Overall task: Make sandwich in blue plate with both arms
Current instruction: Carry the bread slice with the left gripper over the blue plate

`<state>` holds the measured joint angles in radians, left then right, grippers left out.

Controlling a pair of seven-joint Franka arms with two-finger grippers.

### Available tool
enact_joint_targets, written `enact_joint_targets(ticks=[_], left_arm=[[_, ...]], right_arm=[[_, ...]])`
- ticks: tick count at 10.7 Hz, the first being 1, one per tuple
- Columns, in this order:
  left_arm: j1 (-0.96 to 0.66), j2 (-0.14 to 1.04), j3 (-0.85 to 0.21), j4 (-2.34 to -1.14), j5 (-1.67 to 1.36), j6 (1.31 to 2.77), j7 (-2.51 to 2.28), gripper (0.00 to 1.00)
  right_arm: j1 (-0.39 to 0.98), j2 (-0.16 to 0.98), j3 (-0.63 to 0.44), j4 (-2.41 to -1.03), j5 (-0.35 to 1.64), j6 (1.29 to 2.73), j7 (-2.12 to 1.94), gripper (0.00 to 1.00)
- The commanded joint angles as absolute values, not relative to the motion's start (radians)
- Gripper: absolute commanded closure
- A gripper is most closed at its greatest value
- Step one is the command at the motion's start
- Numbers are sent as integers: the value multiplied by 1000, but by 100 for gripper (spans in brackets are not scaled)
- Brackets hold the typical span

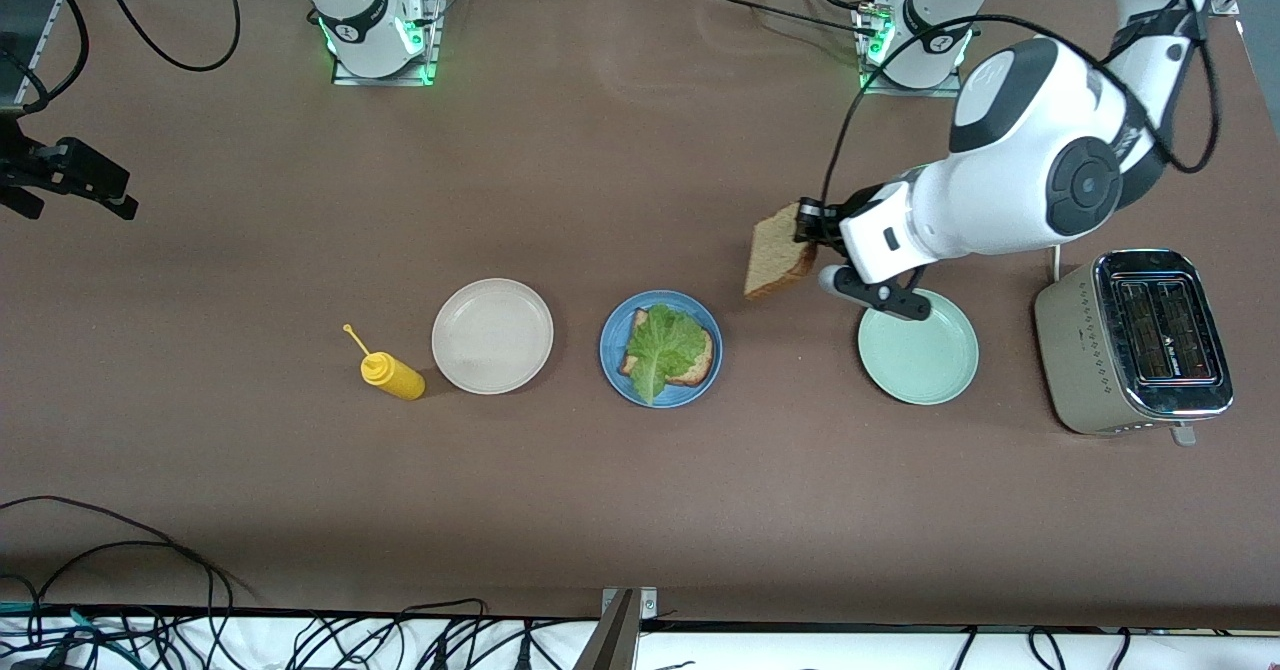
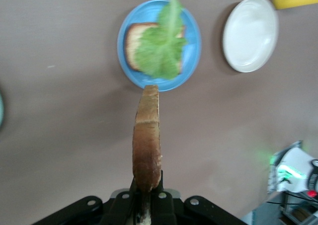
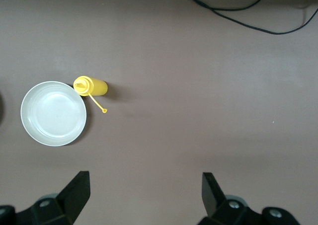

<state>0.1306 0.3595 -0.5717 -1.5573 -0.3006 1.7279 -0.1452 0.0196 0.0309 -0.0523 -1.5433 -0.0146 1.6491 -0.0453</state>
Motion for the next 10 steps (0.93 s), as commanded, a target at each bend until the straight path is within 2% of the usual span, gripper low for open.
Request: enact_joint_targets(ticks=[1,7,10], left_arm=[[89,463,-568,-1476,-482,1826,-88,100],[9,675,-568,-1477,-704,2101,164,100],[11,750,-565,-1499,-752,2132,306,100]], right_arm=[[20,38,-51,-1528,-25,1629,-40,0],[20,41,-51,-1528,-25,1629,-40,0],[21,46,-49,-1526,-25,1631,-38,0]])
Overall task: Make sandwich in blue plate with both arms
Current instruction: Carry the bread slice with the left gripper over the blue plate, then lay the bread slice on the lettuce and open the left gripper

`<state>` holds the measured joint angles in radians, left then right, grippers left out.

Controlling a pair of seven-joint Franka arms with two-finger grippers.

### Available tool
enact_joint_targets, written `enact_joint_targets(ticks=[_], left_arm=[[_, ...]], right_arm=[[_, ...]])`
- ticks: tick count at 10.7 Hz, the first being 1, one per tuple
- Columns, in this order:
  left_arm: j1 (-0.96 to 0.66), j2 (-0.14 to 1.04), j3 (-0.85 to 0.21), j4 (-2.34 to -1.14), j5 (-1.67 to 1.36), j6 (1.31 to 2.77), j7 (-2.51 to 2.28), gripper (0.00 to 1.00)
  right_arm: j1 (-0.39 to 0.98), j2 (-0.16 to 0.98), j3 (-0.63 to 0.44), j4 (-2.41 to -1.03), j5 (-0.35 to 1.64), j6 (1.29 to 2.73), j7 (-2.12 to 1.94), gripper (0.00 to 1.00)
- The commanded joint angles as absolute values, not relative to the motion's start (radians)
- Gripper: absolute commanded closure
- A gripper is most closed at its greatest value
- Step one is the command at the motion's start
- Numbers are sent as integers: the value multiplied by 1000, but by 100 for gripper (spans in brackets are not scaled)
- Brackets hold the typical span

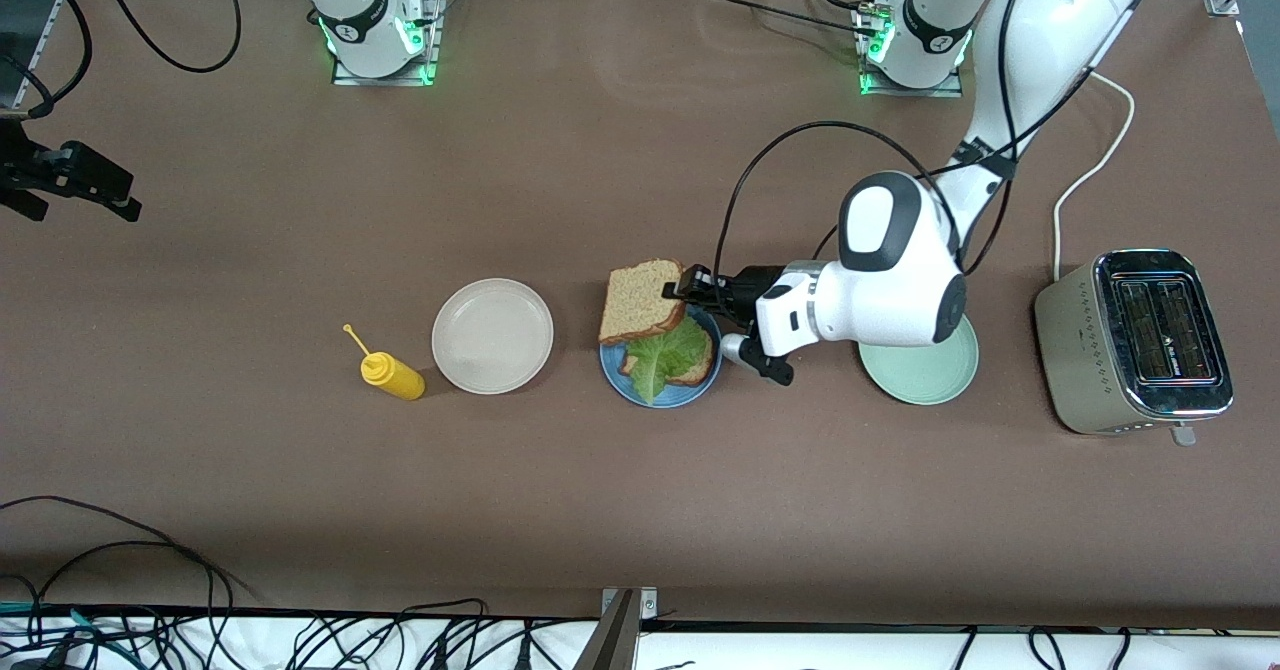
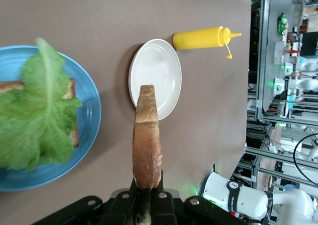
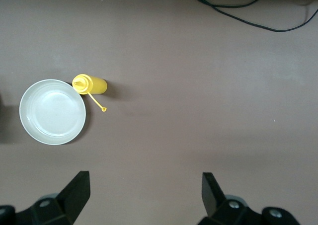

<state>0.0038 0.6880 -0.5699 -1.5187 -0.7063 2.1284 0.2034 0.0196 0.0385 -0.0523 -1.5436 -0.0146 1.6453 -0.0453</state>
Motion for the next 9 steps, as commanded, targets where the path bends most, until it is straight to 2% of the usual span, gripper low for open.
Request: enact_joint_targets(ticks=[1,6,7,8,9], left_arm=[[18,782,-563,-1502,-750,2134,311,100],[49,897,-548,-1493,-761,2135,426,100],[49,897,-535,-1491,-761,2135,429,96],[49,897,-534,-1491,-761,2134,430,52],[52,894,-532,-1490,-755,2134,433,1]], right_arm=[[21,46,-49,-1526,-25,1629,-37,0],[21,46,-49,-1526,-25,1629,-38,0],[20,46,-49,-1526,-25,1629,-40,0],[20,46,-49,-1526,-25,1629,-40,0],[21,46,-49,-1526,-25,1629,-38,0]])
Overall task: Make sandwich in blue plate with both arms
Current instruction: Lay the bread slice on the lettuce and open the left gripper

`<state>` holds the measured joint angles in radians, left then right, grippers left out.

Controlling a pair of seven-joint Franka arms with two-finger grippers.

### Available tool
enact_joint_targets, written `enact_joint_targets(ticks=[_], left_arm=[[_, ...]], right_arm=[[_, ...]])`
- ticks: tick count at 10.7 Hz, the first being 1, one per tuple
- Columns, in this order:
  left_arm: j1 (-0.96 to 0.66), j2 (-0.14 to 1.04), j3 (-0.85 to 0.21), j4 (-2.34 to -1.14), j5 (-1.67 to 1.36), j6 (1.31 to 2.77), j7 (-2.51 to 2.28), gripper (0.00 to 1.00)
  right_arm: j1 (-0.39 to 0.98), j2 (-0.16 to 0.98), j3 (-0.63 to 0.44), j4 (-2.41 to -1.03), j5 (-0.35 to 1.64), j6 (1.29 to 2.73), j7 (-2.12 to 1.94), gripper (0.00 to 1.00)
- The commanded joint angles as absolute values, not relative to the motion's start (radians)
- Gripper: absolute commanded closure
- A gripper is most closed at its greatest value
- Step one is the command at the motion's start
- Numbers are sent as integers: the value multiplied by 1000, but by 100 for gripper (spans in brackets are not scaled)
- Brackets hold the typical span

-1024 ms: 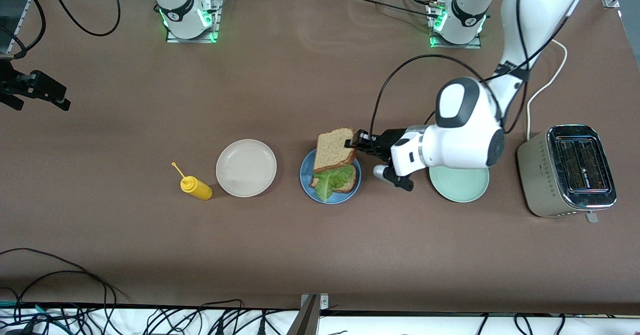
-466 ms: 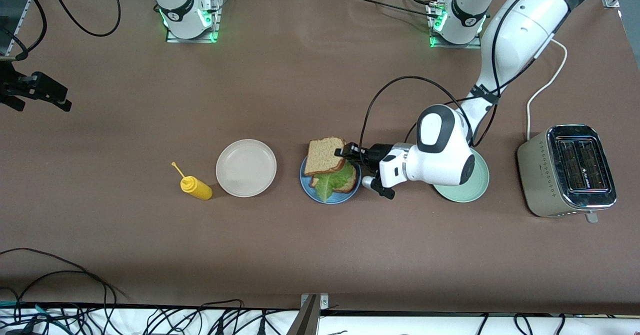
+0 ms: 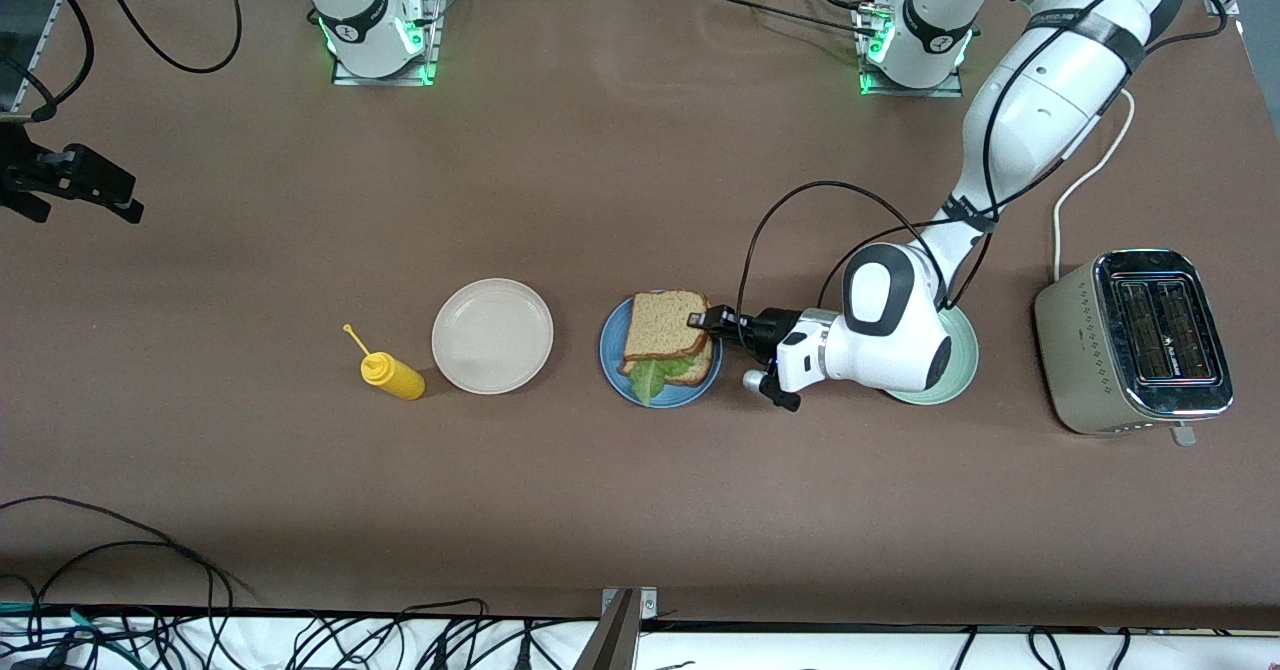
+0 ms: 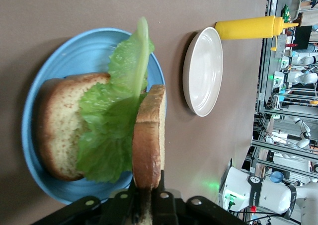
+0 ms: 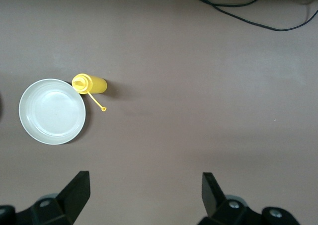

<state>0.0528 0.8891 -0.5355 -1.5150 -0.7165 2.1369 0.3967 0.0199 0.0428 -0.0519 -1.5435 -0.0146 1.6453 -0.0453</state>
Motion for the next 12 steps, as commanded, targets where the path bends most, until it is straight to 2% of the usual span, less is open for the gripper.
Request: enact_joint_targets(ticks=[1,8,12], left_arm=[[58,890,-532,-1488,-755,2134,433,0],[97,853,-531,-1462,-651,2128,417,0],[126,767,-515,-1462,-410,2087,272,0]], right_arm=[[21,46,-49,-1526,-25,1629,-38,0],[20,46,-49,-1526,-25,1631,-38,0],[23,46,-48,-1526,-25,1631,-37,0]])
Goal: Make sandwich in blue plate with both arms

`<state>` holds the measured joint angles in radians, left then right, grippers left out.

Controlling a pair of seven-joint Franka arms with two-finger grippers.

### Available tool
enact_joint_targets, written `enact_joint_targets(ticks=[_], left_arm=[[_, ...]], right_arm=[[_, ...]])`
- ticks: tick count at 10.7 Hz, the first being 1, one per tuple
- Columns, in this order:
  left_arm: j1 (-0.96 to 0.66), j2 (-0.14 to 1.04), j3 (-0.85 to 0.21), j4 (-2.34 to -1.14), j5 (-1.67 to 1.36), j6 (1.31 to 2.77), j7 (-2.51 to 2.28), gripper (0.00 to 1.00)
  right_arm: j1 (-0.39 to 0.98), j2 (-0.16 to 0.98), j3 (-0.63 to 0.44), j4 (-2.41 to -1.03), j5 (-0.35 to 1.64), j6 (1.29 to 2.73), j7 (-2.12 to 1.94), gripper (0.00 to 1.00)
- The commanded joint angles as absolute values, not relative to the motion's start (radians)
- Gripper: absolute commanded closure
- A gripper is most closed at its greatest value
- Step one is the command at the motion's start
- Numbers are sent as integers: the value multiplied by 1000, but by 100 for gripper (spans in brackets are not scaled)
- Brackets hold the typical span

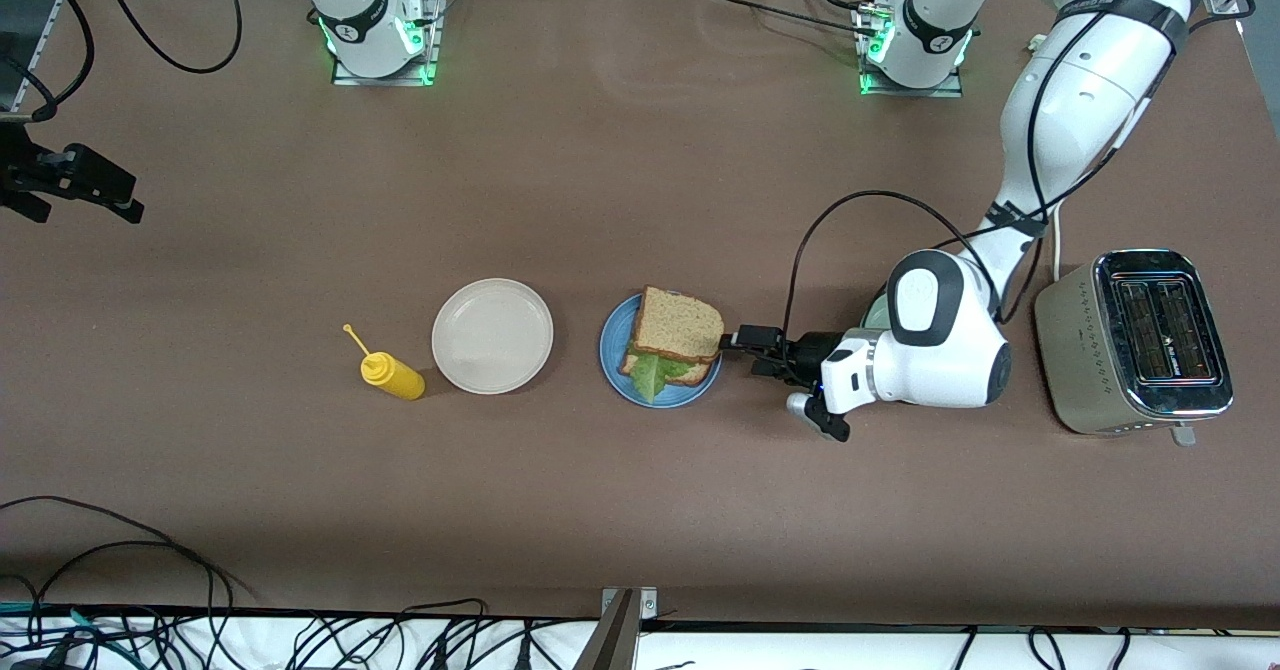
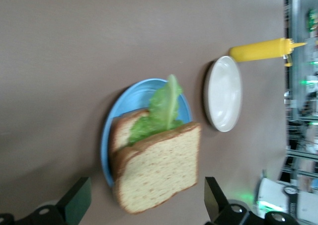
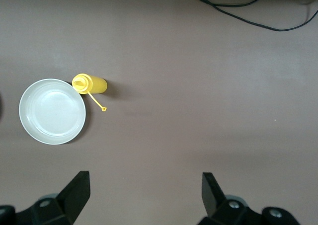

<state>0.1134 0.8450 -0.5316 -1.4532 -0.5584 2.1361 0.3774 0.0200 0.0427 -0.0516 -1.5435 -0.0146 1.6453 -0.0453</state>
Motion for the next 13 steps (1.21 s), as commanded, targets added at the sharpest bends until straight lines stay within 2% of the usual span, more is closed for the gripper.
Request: enact_joint_targets(ticks=[1,3,8,13], left_arm=[[141,735,-517,-1463,-325,2066,221,0],[184,674,-515,-1463,-211,1998,193,0],[299,461,-499,-1463,-51,1711,173,0],[327,247,-497,-1471,130,1637,153,0]], right_arm=[[23,46,-48,-1526,-25,1631,-37,0],[21,46,-48,-1526,-25,1631,-37,0],[20,46,-51,-1526,-25,1629,-44,0],[20,46,-49,-1525,-26,1638,-35,0]])
